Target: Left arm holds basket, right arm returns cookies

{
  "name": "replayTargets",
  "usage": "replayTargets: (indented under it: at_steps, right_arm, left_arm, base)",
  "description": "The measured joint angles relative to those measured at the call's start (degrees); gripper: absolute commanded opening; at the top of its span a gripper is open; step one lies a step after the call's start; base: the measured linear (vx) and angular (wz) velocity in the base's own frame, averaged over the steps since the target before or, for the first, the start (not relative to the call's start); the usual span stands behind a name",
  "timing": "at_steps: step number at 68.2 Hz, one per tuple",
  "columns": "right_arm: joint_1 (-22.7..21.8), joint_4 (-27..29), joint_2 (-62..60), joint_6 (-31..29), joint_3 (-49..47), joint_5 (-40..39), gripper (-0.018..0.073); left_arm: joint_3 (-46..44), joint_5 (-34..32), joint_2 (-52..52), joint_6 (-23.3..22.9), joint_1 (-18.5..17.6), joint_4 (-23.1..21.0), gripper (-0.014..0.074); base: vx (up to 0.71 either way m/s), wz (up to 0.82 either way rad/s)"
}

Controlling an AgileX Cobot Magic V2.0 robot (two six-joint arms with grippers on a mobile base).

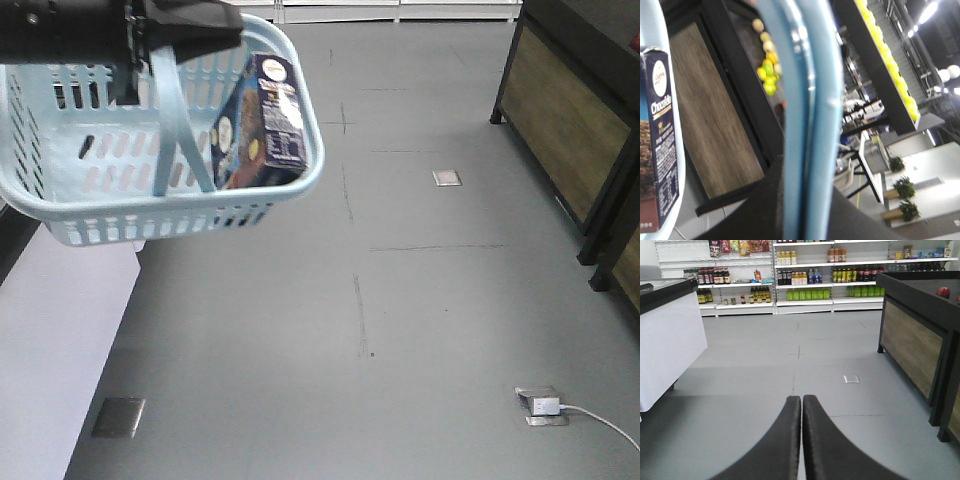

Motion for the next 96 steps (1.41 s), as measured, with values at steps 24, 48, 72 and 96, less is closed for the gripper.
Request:
replayTargets:
  at_steps: [24, 48, 72, 96]
  right_arm:
    - [0.00, 0.00, 0.00, 0.00, 0.00, 0.00, -0.0008]
    - [0.00, 0.00, 0.00, 0.00, 0.00, 0.00, -0.0008]
    - [0.00, 0.00, 0.00, 0.00, 0.00, 0.00, -0.0008]
    - [0.00, 0.00, 0.00, 0.00, 0.00, 0.00, -0.0008]
  left_arm:
    - [25.54, -9.52, -3.00, 10.89, -13.16, -7.42, -0.0008]
    - [45.49, -11.49, -3.05, 23.11, -16.69, -16.00, -0.0008]
    - [56.41, -11.00, -3.46, 26.89, -18.14, -16.47, -0.0008]
    - [56.82, -11.23, -3.72, 27.33, -21.37, -16.85, -0.0008]
  base:
    - [0.00, 0.00]
    - [0.00, 0.00]
    - [0.00, 0.00]
    - [0.00, 0.00]
